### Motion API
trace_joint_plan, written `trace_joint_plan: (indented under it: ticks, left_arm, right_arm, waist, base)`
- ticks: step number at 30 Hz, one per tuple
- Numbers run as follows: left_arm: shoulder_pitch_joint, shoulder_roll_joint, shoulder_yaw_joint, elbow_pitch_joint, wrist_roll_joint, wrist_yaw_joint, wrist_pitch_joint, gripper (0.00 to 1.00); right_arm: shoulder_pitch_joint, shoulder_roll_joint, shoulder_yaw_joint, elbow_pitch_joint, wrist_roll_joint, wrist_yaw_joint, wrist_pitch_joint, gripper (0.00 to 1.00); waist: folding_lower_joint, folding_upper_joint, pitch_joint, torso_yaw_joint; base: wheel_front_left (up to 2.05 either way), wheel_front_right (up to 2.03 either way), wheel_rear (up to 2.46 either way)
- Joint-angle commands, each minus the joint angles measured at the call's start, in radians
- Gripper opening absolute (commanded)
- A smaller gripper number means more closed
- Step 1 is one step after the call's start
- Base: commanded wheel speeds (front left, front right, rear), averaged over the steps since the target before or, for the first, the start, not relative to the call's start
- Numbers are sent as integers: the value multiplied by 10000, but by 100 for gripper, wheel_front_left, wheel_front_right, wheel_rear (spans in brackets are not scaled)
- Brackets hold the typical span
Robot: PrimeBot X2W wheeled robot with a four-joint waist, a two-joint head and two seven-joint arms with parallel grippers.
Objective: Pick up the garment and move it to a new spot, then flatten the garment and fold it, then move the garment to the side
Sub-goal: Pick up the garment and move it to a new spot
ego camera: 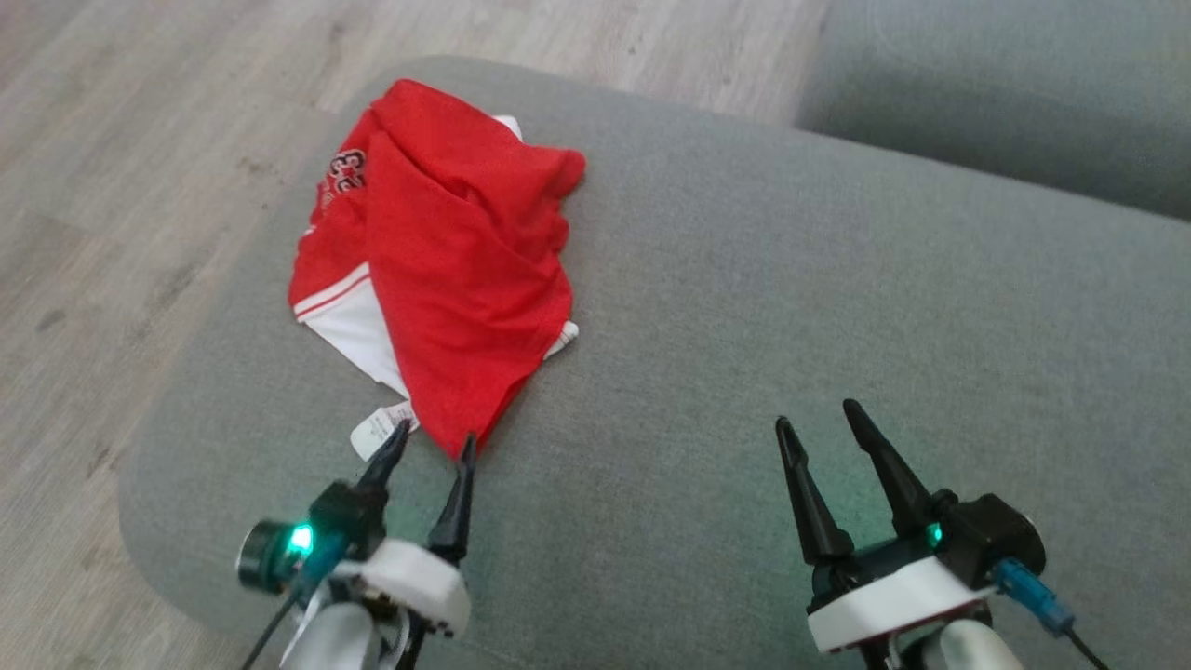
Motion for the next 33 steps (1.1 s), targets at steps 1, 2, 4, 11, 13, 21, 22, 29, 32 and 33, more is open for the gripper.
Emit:
trace_joint_plan:
  ticks: [1,2,4,11,13,21,22,29,32,33]
  left_arm:
    - [-625,116,201,-91,-68,-58,93,100]
    - [-832,180,68,175,-112,-126,281,100]
    - [-1216,289,-146,643,-260,-210,613,100]
    - [-2281,485,-694,2086,-718,-280,1313,100]
    - [-2510,480,-729,2451,-802,-282,1332,100]
    - [-3065,388,-838,3598,-1142,-286,1019,31]
    - [-3094,396,-830,3681,-1166,-286,894,0]
    - [-3142,597,-490,3328,-1364,-26,-250,0]
    - [-3087,691,-350,2718,-1423,-17,-398,0]
    - [-2979,796,-183,1858,-1466,-6,-457,0]
  right_arm:
    - [-515,-62,206,-282,-123,-7,-107,100]
    - [-562,-62,198,-282,-165,-7,-107,100]
    - [-662,-62,159,-292,-215,-7,-107,100]
    - [-891,-62,71,-307,-434,-7,-107,100]
    - [-961,-62,80,-300,-474,-7,-107,100]
    - [-1113,-62,56,-300,-505,-7,-107,100]
    - [-1112,-62,55,-299,-492,-7,-107,100]
    - [-1009,-62,-34,-290,-245,-7,-107,100]
    - [-914,-62,-49,-272,-162,-7,-107,100]
    - [-814,-62,-46,-246,-115,-7,-107,100]
  waist:
    - [0,0,238,-148]
    - [0,0,349,-207]
    - [0,0,565,-311]
    - [0,0,1192,-572]
    - [0,0,1315,-650]
    - [0,0,1451,-954]
    - [0,0,1427,-981]
    - [0,0,944,-1176]
    - [0,0,730,-1185]
    - [0,0,500,-1194]
  base:
    - [0,0,0]
    - [0,0,0]
    - [0,0,0]
    - [0,0,0]
    - [0,0,0]
    - [0,0,0]
    - [0,0,0]
    - [0,0,0]
    - [0,0,0]
    - [0,0,0]
